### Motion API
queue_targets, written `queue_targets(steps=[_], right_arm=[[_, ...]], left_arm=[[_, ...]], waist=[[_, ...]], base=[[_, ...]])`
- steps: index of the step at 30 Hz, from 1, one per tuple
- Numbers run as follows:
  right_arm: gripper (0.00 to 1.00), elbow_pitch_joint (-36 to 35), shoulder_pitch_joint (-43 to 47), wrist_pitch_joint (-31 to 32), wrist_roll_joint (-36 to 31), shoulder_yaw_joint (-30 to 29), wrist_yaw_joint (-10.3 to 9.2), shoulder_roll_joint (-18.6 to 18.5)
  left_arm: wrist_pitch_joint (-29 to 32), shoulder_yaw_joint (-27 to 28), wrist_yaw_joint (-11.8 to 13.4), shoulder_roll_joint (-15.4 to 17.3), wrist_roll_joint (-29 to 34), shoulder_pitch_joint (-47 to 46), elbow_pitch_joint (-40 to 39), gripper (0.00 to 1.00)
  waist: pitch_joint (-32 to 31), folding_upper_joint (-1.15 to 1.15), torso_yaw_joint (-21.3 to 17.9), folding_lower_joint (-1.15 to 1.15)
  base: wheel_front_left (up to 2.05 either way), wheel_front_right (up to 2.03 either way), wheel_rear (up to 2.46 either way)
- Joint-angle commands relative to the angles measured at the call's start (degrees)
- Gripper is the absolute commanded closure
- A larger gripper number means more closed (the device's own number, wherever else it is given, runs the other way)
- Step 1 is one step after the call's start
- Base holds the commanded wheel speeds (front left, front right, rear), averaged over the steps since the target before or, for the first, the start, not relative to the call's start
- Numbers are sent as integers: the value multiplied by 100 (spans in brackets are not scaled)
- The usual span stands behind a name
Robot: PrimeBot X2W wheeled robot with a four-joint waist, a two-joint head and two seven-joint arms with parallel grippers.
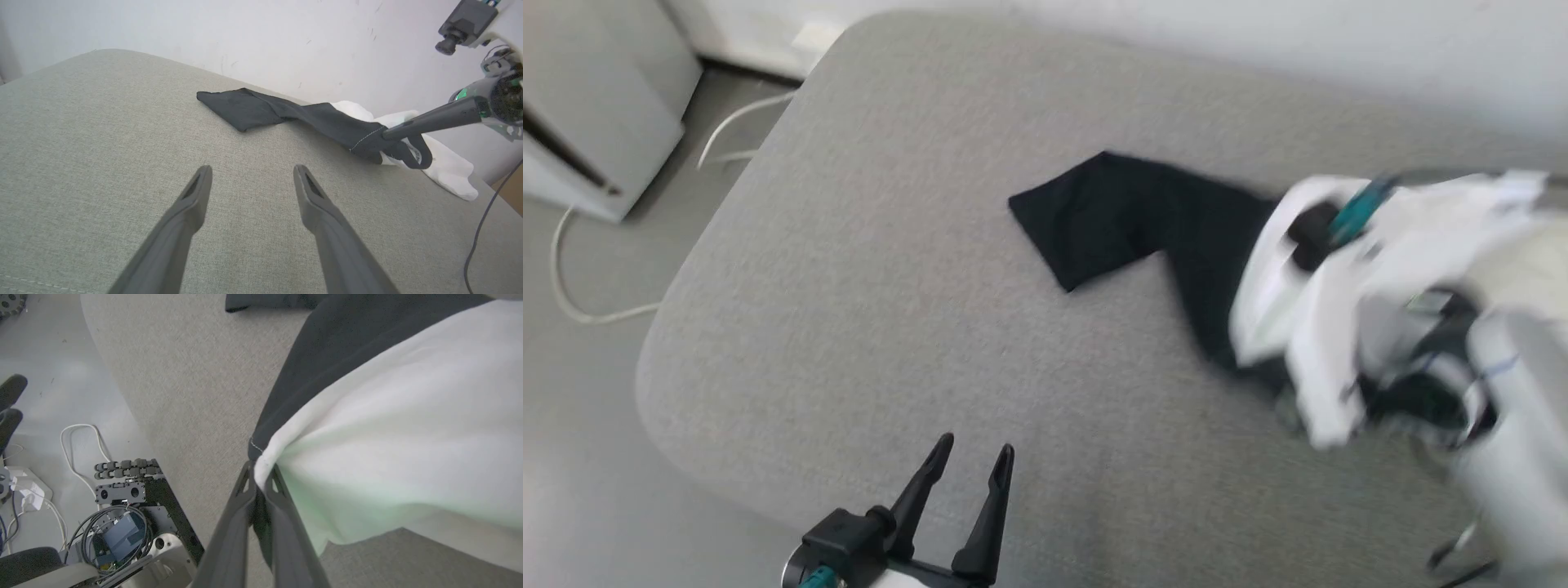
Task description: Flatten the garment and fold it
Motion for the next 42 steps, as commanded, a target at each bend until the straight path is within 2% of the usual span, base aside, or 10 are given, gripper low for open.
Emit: queue_targets(steps=[1,8,9,10,16,21,25,29,35,42], right_arm=[[98,-150,264,186,179,29,-3,68],[96,-991,1557,792,515,247,-3,89],[69,-1011,1655,679,404,243,-3,73],[0,-1001,1720,493,261,206,-3,80],[0,-931,1664,-488,-141,-37,-3,316],[0,-1299,1544,-1509,-283,-790,-3,546],[0,-1586,1777,-2976,-1348,-1655,-3,752],[0,-1811,2506,-4204,-2277,-2506,-3,1482],[0,-2023,3675,-5804,-3341,-3108,-3,1961],[0,-1338,4396,-6942,-2929,-3055,-3,1977]], left_arm=[[32,4,34,37,-27,67,-55,0],[165,37,89,123,-96,176,-263,0],[173,41,90,128,-108,167,-281,0],[175,41,84,132,-119,153,-295,0],[144,51,82,136,-175,109,-302,0],[58,79,123,170,-134,111,-338,0],[-100,168,217,182,-30,96,-430,0],[-183,239,274,193,5,145,-478,0],[-297,371,307,179,58,261,-540,0],[-332,432,291,239,189,320,-460,0]], waist=[[-391,0,-371,1],[-452,0,-429,1],[-444,0,-433,1],[-435,0,-439,1],[-470,0,-577,1],[-552,0,-723,1],[-557,0,-854,1],[-549,0,-1011,1],[-460,0,-1361,1],[-426,0,-1737,1]], base=[[0,0,0],[0,0,0],[0,0,0],[0,0,0],[0,0,0],[0,0,0],[0,0,0],[0,0,0],[0,0,0],[0,0,0]])
